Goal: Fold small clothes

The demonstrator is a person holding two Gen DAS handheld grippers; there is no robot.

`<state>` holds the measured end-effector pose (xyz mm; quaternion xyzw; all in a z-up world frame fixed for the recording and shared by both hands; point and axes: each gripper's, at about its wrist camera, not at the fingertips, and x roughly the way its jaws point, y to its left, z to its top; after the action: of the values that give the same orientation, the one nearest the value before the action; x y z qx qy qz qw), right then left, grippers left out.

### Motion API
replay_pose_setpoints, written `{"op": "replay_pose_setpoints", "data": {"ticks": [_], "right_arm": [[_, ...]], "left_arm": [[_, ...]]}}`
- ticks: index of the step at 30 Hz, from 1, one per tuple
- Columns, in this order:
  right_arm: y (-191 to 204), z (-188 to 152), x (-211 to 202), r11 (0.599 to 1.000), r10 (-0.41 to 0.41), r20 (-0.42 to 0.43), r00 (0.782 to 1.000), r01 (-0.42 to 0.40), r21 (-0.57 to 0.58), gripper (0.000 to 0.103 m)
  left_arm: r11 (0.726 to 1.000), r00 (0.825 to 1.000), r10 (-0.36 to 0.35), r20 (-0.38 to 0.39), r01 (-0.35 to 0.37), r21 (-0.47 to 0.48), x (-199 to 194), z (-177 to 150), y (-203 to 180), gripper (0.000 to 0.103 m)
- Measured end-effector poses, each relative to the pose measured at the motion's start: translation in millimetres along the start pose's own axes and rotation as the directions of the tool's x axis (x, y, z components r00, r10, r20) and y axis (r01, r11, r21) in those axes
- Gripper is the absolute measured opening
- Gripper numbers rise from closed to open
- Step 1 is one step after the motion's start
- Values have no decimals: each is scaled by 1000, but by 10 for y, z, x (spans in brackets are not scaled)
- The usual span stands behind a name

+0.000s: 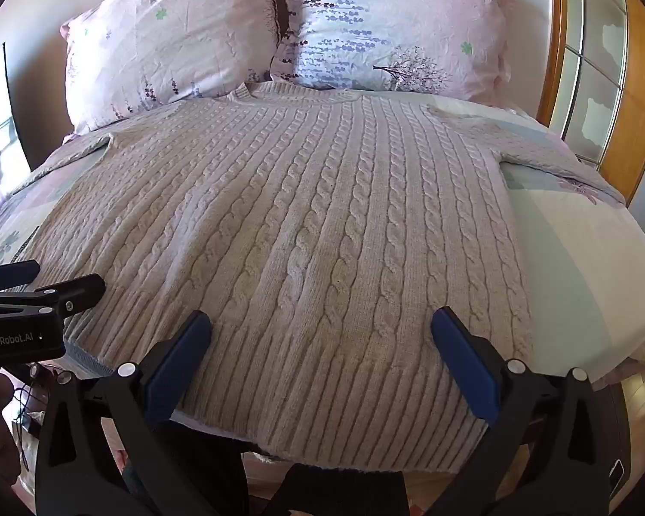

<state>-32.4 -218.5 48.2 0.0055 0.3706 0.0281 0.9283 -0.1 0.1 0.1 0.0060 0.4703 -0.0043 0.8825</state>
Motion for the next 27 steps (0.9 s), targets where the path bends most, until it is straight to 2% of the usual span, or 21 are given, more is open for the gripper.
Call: {"op": "replay_pose_setpoints", "data": {"ticks": [27], "right_arm": [[1,-2,3,1000,-1,1,1000,1,-1,102]], "left_arm": [[1000,1000,3,13,-3,2,-6,0,-1,101]]}}
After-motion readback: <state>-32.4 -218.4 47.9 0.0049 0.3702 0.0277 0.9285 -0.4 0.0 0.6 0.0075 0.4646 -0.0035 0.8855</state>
